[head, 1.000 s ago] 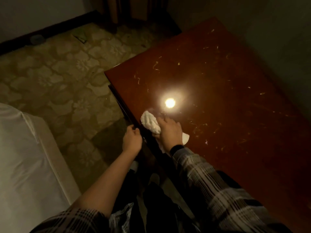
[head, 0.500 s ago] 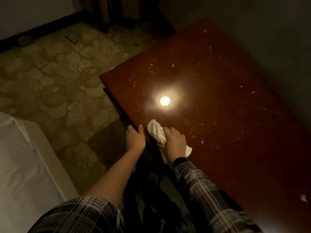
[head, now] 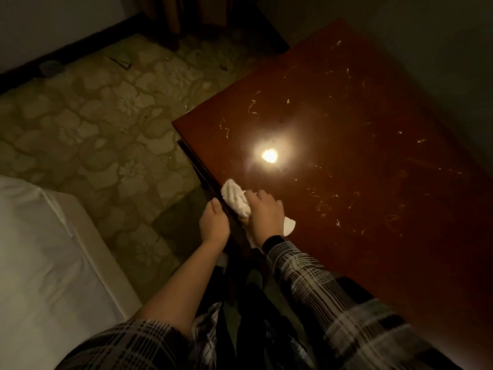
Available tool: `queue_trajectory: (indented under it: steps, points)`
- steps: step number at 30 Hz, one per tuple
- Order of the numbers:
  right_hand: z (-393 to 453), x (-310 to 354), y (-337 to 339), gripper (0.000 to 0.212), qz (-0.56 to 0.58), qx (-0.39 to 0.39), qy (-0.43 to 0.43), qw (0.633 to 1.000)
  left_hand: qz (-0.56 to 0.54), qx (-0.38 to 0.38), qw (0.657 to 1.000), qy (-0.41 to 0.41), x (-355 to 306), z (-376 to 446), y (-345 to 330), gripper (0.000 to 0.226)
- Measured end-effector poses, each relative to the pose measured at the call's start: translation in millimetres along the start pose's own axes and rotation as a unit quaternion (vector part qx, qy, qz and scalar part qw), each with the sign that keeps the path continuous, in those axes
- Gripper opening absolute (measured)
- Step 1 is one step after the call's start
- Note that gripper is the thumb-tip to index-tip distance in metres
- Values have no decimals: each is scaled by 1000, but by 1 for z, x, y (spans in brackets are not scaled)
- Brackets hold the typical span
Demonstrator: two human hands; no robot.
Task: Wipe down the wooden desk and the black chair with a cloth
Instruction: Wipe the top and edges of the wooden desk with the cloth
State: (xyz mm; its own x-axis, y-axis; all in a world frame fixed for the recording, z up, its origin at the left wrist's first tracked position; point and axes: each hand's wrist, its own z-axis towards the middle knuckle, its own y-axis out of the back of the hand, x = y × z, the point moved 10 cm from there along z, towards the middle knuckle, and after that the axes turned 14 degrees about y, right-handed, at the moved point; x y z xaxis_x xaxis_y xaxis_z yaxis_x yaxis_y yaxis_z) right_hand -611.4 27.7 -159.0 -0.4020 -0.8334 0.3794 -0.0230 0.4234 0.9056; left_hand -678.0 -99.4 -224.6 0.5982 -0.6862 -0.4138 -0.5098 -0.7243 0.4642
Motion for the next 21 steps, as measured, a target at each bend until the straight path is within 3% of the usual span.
queue_trajectory:
  steps: [5, 10, 17, 21]
  points:
    - [57, 16, 9, 32, -2, 1, 45, 999, -105, -27, 994, 3, 8, 30, 35, 41]
    - [112, 27, 21, 34, 36, -12, 28, 999, -97, -48, 994, -1, 13, 45, 59, 32]
    - [-2, -5, 4, 35, 32, 3, -45, 998, -14, -8, 1000, -18, -10, 21, 21, 24]
    - [-11, -32, 13, 42, -7, 10, -53, 999, 37, -92, 988, -115, -39, -8, 10, 38]
